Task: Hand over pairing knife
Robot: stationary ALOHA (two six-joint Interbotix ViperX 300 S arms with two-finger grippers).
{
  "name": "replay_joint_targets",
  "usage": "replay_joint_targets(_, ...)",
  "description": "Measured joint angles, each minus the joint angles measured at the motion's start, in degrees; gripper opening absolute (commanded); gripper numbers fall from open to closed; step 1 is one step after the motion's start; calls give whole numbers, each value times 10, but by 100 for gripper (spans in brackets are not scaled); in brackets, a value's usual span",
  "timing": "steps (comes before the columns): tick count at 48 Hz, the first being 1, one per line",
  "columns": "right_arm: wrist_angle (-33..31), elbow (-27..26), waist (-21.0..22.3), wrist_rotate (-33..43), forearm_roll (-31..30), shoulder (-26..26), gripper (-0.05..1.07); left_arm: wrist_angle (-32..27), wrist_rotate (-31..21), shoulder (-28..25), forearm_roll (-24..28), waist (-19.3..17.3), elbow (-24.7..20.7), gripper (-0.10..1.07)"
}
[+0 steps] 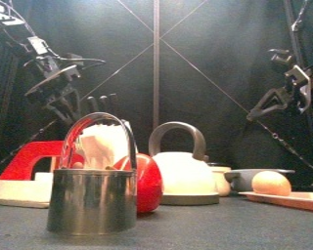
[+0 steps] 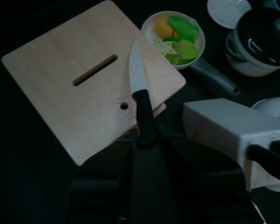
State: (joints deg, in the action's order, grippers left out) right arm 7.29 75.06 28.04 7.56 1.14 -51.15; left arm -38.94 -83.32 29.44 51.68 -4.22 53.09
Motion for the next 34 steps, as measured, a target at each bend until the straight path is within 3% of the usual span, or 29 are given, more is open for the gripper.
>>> replay_joint_targets(17, 64, -14, -15, 0, -36, 16, 1, 122, -5, 7, 3, -1, -25, 66)
replay_joint_targets(34, 173, -54, -82, 0, -109, 104, 1, 229, -7, 8, -8, -4, -40, 66)
